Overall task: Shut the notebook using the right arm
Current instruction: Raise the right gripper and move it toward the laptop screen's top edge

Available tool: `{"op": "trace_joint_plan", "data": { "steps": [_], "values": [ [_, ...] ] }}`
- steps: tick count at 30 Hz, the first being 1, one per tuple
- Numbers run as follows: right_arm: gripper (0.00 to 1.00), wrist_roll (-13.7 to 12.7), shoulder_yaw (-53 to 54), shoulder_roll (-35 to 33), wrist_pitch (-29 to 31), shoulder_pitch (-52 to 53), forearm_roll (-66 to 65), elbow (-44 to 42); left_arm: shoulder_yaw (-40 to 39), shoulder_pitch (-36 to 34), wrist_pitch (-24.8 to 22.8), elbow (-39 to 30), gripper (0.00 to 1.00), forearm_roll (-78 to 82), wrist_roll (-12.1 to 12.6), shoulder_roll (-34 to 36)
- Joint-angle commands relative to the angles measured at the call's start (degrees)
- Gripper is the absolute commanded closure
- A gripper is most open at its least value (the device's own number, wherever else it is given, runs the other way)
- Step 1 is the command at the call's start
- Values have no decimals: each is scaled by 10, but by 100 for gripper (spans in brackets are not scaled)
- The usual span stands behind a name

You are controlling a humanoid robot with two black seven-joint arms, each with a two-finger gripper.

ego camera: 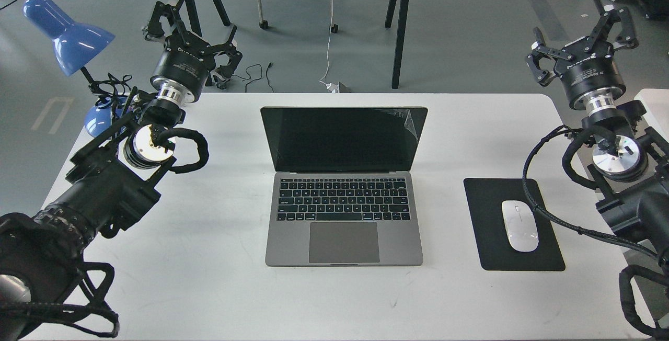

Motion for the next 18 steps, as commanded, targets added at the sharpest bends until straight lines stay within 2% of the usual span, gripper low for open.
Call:
{"op": "trace_joint_plan", "data": {
  "steps": [1,4,10,18],
  "values": [
    [0,-1,-2,3,0,0,0,3,1,0,1,0,0,1,-2,1],
    [0,-3,-4,4,0,1,-2,3,1,0,4,0,0,2,-8,0],
    [0,-2,-75,18,-6,29,-3,-2,0,0,-2,0,0,-1,-8,1],
    [0,-7,-177,70,-31,71,-3,-3,0,0,-3,0,0,-1,-8,1]
  ]
}}
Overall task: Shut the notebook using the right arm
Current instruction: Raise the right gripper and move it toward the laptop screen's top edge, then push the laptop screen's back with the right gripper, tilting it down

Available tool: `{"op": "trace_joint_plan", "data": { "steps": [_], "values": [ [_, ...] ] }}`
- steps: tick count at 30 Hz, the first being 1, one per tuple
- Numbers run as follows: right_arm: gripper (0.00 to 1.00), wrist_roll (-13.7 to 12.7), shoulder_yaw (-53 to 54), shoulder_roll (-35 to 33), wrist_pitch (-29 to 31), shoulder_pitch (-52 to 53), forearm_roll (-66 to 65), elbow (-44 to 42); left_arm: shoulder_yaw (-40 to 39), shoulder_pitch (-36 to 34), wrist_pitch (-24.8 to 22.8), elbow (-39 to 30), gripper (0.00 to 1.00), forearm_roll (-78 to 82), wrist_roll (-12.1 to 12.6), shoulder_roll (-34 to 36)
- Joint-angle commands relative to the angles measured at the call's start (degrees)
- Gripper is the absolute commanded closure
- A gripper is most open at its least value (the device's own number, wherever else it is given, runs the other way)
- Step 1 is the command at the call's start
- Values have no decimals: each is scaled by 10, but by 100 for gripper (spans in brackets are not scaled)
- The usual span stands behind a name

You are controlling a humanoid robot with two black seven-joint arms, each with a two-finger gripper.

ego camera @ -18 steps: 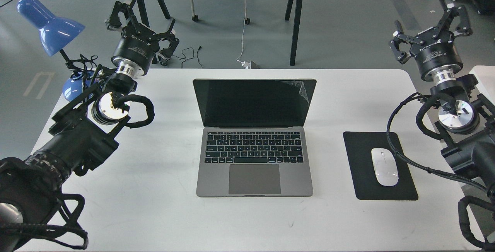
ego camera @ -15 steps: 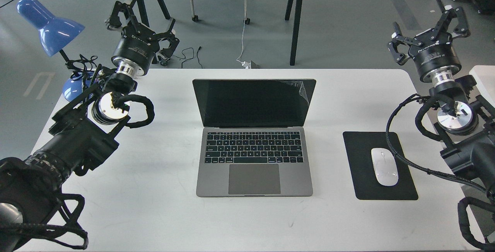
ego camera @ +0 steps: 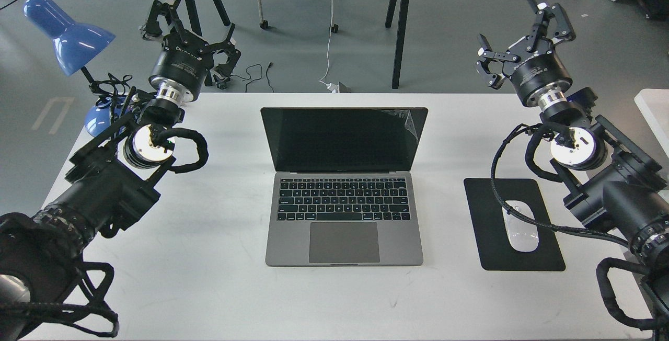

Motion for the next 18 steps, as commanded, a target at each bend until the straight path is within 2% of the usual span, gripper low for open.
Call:
{"op": "trace_joint_plan", "data": {
  "steps": [1,6,12,15,18],
  "values": [
    [0,-1,-56,28,-9,15,0,0,0,0,0,0,0,0,0,0],
    [0,-4,-72,46,-17,28,0,0,0,0,0,0,0,0,0,0],
    [0,-37,-89,49,-13,18,-1,23,0,0,0,0,0,1,0,0],
    [0,-37,-107,33,-13,-7,-1,78,0,0,0,0,0,0,0,0],
    [0,-38,-113,-15,-14,-35,-1,129,1,0,-1,0,0,1,0,0]
  ]
}}
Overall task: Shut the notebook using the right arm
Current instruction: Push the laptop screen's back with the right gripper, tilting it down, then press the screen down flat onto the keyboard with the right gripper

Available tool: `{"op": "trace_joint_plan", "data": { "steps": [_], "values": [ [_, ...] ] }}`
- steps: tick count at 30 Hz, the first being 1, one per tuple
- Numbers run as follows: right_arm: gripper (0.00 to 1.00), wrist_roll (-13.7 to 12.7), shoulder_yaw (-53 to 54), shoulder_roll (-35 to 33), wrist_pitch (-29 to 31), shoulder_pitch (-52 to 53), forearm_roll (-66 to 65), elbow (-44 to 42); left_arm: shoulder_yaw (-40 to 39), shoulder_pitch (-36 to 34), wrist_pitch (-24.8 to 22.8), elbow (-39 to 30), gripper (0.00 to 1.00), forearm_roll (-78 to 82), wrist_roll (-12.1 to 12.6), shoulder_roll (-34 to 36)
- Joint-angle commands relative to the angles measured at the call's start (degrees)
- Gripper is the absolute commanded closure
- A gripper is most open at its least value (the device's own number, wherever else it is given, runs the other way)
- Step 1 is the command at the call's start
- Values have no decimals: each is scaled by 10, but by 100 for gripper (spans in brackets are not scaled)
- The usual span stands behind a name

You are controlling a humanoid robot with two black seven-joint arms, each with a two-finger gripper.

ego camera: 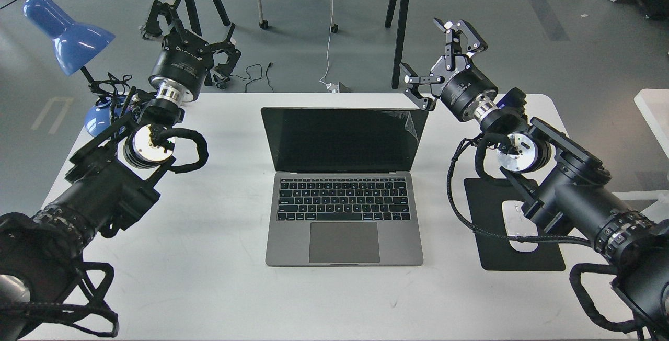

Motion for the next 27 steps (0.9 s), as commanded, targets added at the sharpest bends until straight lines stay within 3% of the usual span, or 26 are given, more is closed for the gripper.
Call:
{"op": "trace_joint_plan", "data": {
  "steps": [1,12,27],
  "values": [
    [0,-1,-8,-52,0,-33,-1,61,1,0,0,0,0,0,0,0],
    [0,0,-72,-132,1,-91,-5,175,0,0,0,0,0,0,0,0],
    [0,4,-169,-134,-2,-120,-69,180,0,0,0,0,0,0,0,0]
  ]
}}
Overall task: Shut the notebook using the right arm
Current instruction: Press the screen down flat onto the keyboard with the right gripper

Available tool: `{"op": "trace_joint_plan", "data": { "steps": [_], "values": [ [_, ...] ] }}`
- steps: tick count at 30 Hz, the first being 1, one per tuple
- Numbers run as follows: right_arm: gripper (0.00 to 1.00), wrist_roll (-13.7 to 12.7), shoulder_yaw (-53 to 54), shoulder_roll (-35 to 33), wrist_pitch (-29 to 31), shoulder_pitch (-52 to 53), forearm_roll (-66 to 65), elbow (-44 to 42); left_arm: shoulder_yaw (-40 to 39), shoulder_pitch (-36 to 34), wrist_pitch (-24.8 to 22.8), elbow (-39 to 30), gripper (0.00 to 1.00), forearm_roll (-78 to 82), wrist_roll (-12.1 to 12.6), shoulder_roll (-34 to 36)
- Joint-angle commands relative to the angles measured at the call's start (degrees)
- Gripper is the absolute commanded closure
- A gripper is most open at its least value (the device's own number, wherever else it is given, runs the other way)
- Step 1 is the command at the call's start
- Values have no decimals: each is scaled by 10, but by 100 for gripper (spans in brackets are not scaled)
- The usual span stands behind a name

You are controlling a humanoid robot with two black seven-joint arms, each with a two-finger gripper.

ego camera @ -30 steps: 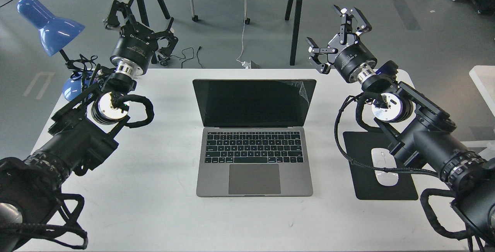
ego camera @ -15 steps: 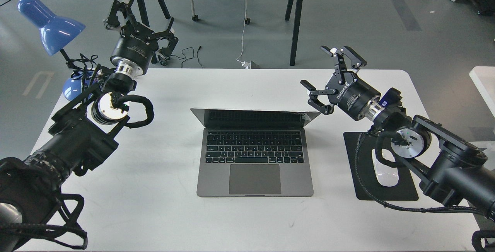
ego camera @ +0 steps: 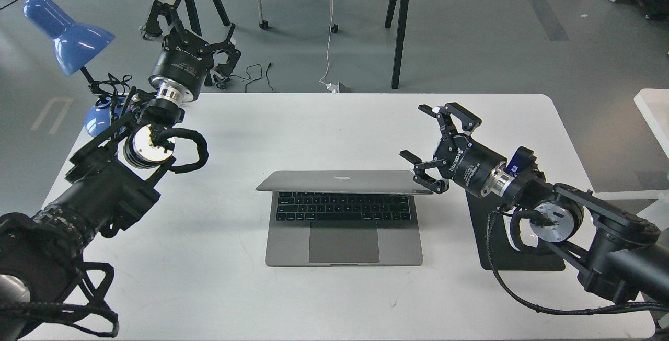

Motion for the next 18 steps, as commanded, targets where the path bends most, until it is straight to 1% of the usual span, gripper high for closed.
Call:
{"op": "trace_joint_plan", "data": {
  "steps": [1,5,11,18],
  "values": [
    [0,0,-16,4,-2,-19,-36,3,0,0,0,0,0,0,0,0],
    [0,-1,-30,5,-8,-30,-59,3,0,0,-1,0,0,1,0,0],
    [0,-1,-73,7,-51,-31,-77,3,1,0,-1,0,0,1,0,0],
    [0,-3,-85,7,-70,-35,-95,-3,1,0,0,0,0,1,0,0]
  ]
}}
